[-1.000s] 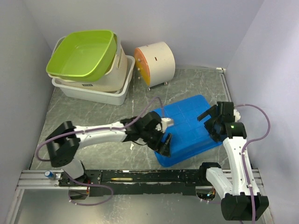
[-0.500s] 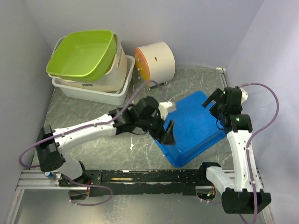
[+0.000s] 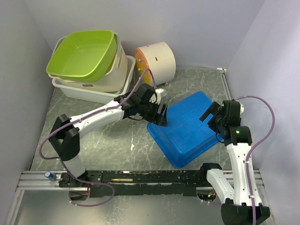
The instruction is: Turn the large container upside down
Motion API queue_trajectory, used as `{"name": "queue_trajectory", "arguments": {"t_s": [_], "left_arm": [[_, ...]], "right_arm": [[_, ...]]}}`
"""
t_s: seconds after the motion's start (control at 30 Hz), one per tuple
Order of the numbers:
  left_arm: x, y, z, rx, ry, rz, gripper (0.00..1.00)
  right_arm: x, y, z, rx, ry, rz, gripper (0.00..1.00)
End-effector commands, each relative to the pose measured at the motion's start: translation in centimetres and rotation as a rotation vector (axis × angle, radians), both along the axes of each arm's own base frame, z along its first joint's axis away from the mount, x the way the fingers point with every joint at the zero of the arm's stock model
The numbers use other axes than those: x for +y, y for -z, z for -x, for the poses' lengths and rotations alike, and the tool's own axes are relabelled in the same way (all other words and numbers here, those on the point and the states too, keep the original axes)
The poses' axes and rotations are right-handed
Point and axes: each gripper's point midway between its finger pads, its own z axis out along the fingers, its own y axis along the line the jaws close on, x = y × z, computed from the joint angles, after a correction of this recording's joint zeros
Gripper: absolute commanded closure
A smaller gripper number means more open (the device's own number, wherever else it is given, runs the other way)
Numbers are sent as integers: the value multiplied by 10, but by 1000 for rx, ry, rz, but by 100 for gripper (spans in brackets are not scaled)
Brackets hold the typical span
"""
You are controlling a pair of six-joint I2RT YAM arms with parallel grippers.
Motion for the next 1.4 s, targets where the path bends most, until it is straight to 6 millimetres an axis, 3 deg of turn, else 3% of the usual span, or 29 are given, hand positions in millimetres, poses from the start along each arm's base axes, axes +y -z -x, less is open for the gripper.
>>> {"name": "queue_trajectory", "arguments": {"t_s": [0.0, 0.77, 1.03, 1.37], "left_arm": [[-5, -16, -22, -67, 20, 6, 13], [0, -4, -59, -238, -3, -80, 13], [-5, 1, -64, -258, 42, -100, 11], [-10, 31, -53, -125, 121, -110, 12]], "right_arm": [[2, 11, 12, 45, 7, -20, 0], [-2, 26, 30, 86, 53, -25, 0], [0, 36, 35, 101, 61, -43, 0], [13, 53, 33, 103, 37, -112, 0]]}}
